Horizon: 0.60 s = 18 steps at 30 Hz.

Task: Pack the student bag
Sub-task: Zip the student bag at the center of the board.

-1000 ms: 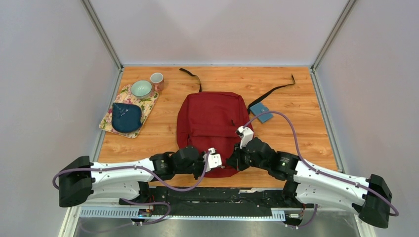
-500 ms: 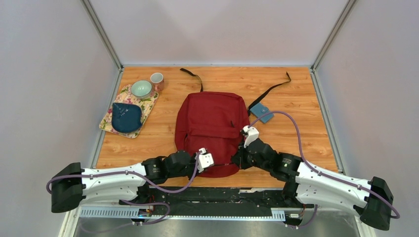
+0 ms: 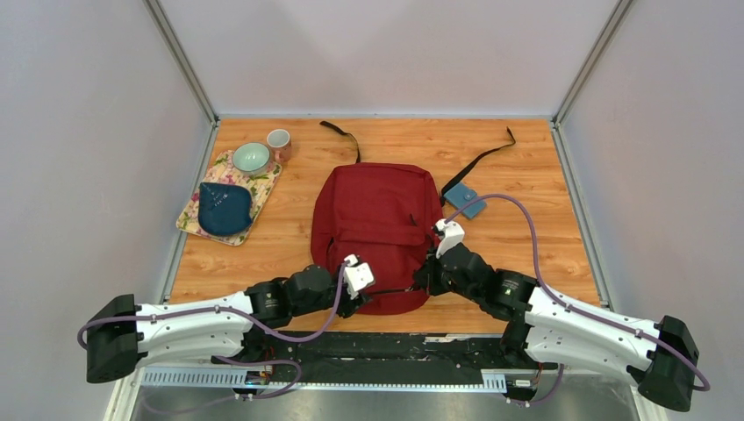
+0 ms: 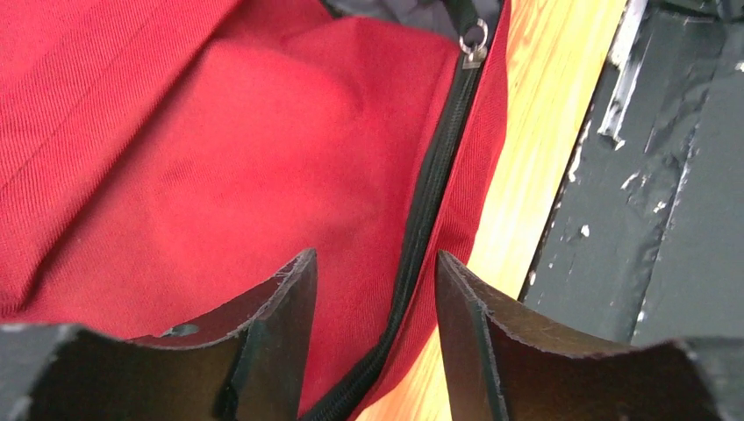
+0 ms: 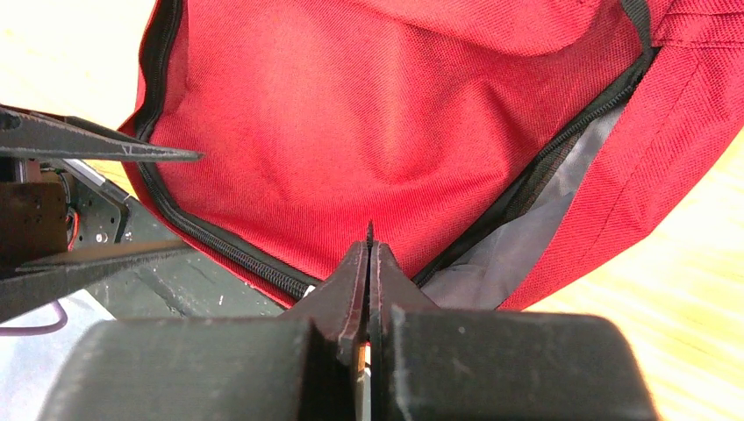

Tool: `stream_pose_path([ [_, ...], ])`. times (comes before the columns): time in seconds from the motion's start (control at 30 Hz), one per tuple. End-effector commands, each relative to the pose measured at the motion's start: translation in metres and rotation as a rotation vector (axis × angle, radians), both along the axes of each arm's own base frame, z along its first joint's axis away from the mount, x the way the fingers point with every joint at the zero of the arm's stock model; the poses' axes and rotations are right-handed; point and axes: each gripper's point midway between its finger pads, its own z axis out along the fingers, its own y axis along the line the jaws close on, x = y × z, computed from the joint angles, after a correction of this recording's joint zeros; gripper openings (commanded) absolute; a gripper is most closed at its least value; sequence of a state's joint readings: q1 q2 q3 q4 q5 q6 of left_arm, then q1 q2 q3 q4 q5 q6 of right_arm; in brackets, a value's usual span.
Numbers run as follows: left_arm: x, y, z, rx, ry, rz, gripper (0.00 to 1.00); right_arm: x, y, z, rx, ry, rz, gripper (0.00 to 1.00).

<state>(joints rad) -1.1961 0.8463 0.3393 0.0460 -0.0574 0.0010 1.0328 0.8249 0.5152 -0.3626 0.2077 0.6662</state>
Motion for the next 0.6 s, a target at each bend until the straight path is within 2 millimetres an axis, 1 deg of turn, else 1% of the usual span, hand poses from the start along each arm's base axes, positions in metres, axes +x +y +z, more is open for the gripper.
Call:
stream_pose_path([
  [0.0,0.004,-0.035,0.048,-0.173,-0.044,-0.045,0.61,0.006,0.007,0.021,0.061,-0.035,-0.009,0.00],
  [0.03,0.003,-0.042,0.055,-0.196,-0.047,-0.066,0.62,0.006,0.008,0.020,0.064,-0.034,-0.007,0.00],
  [0.07,0.002,-0.046,0.057,-0.201,-0.044,-0.078,0.62,0.005,0.008,0.020,0.067,-0.032,-0.004,0.00],
  [0.1,0.003,-0.052,0.057,-0.193,-0.036,-0.089,0.62,0.004,0.008,0.021,0.070,-0.030,0.000,0.00],
  [0.2,-0.004,-0.069,0.060,-0.194,-0.010,-0.153,0.64,0.003,0.007,0.022,0.077,-0.033,0.003,0.00],
  [0.27,-0.006,-0.075,0.060,-0.197,-0.004,-0.172,0.67,0.003,0.006,0.023,0.085,-0.037,0.001,0.00],
  [0.37,-0.013,-0.085,0.054,-0.189,0.021,-0.223,0.68,0.002,0.005,0.024,0.091,-0.040,-0.002,0.00],
  [0.47,-0.018,-0.091,0.037,-0.129,0.065,-0.250,0.67,0.002,0.004,0.023,0.092,-0.038,-0.003,0.00],
  [0.5,-0.018,-0.093,0.030,-0.099,0.083,-0.252,0.65,0.002,0.004,0.023,0.092,-0.038,-0.003,0.00],
  [0.57,-0.022,-0.095,0.023,-0.075,0.100,-0.265,0.59,0.002,0.003,0.022,0.093,-0.037,-0.007,0.00],
])
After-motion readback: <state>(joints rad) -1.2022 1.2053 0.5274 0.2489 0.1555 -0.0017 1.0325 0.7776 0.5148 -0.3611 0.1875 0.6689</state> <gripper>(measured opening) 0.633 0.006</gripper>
